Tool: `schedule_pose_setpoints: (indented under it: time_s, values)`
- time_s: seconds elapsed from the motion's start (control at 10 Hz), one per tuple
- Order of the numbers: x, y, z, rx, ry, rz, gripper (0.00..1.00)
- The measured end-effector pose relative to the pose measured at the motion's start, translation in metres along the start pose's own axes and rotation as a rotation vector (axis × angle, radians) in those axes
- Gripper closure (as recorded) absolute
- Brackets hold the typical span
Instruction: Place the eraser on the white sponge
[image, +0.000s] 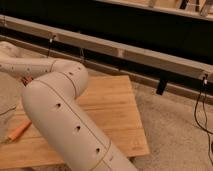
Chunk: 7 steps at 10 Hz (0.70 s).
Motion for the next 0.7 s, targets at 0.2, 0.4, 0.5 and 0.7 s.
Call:
schedule_pose_setpoints:
  time_s: [0.2,0.4,0.5,0.7]
  values:
    - [0.000,-0.012,0.012,0.001,0.004,0.001,1.00]
    - [-0.002,-0.014,0.022,-0.007,0.009,-0.002,1.00]
    - [0.000,-0.015,0.031,-0.014,0.019,-0.003,1.00]
    - [0.000,-0.016,0.044,-0.023,0.033,-0.007,1.00]
